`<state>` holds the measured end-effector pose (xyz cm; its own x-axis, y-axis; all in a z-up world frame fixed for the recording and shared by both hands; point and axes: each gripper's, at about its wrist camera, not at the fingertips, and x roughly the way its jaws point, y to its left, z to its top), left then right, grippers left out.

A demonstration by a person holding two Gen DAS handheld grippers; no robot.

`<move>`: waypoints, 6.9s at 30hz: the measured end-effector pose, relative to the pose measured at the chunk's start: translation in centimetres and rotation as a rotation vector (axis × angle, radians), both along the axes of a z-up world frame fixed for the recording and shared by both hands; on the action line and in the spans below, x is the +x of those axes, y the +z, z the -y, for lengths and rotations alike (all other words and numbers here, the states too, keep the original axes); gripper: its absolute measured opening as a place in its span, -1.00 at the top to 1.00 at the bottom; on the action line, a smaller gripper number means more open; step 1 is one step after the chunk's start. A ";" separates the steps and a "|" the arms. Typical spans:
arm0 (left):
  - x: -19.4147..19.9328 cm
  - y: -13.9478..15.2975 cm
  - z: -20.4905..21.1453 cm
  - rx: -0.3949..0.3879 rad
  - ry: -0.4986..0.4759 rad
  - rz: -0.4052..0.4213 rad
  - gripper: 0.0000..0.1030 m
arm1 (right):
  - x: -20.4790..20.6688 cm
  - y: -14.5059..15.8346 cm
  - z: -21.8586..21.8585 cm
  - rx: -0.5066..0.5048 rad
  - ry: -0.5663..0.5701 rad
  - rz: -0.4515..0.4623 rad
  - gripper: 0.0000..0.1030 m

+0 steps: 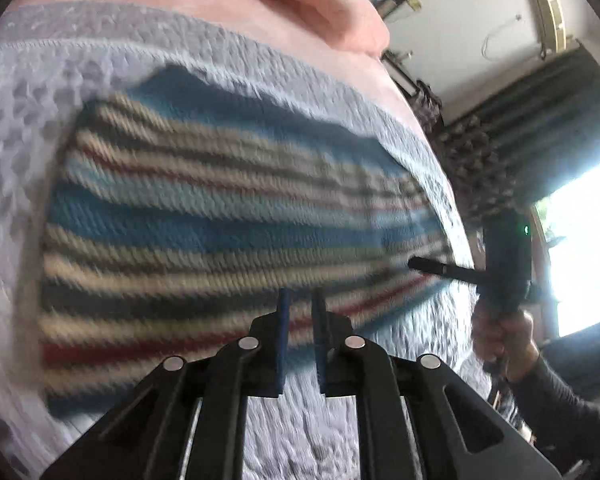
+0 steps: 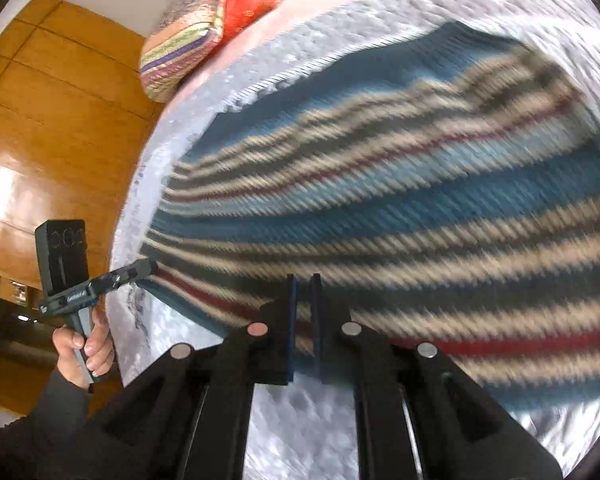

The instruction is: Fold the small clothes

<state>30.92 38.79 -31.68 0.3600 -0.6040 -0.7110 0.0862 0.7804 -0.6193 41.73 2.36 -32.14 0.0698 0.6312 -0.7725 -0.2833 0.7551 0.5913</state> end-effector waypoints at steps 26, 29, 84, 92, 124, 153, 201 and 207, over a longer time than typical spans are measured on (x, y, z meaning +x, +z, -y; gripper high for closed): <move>-4.4 1.5 -16.1 -0.008 0.289 -0.082 -0.58 | -8.4 5.6 7.2 -0.363 -0.045 0.294 -0.51; -2.3 -0.1 -18.6 0.053 0.277 -0.167 -0.58 | -13.5 4.7 1.0 -0.527 0.137 0.444 -0.53; 18.1 2.3 -8.9 -0.045 0.084 -0.276 0.61 | -17.6 7.4 -31.5 -0.580 0.256 0.981 0.59; 19.0 8.1 -5.5 0.011 0.064 -0.221 0.62 | -16.9 12.1 -28.0 -0.520 0.141 0.982 0.60; 21.4 18.4 11.6 0.186 -0.045 -0.135 0.62 | -14.0 18.4 -14.1 -0.433 -0.159 0.934 0.60; 24.0 13.5 23.9 0.268 -0.144 -0.165 0.62 | -11.2 14.7 -5.4 -0.436 -0.282 0.805 0.60; 24.7 4.8 37.5 0.584 -0.141 -0.085 0.60 | -8.4 4.9 5.8 -0.384 -0.397 0.584 0.63; 24.8 4.2 38.2 0.606 -0.121 -0.056 0.55 | -7.9 3.9 6.7 -0.371 -0.403 0.555 0.63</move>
